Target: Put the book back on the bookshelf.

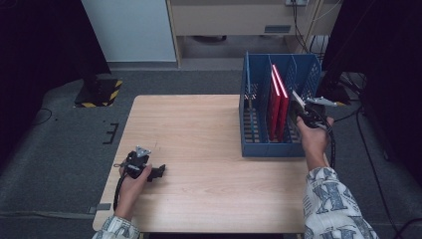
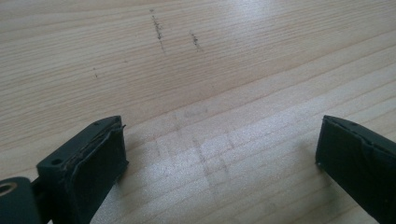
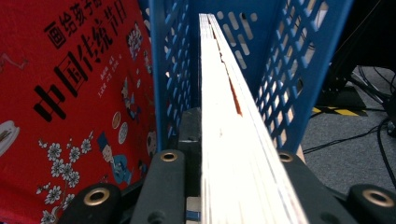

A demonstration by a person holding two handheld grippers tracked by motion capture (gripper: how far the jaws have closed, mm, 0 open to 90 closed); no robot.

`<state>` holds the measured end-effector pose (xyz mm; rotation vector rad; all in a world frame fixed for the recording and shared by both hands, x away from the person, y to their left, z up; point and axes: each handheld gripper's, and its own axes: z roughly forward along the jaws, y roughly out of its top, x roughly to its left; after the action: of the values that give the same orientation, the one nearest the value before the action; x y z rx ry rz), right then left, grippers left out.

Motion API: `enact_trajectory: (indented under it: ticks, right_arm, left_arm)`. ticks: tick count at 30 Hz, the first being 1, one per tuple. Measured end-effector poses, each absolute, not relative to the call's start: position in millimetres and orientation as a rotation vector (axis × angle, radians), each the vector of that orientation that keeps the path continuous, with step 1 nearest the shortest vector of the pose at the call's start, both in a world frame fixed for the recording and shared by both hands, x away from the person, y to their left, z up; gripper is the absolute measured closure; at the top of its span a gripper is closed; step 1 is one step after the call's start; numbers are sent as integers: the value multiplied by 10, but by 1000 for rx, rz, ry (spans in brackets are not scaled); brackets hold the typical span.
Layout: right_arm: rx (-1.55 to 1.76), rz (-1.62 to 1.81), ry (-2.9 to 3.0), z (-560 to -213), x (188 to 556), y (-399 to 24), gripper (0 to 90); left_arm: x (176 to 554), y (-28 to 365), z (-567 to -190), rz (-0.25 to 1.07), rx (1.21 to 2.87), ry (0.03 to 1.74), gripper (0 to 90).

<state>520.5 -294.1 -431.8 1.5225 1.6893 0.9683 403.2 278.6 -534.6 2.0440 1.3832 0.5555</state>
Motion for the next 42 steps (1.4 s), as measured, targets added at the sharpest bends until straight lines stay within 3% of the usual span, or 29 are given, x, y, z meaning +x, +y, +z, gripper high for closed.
enact_trajectory:
  ticks: [42]
  right_arm:
    - [1567, 855, 1793, -4553, 5092, -2848, 714]
  left_arm:
    - [4050, 2789, -5335, 545, 2058, 1381, 15]
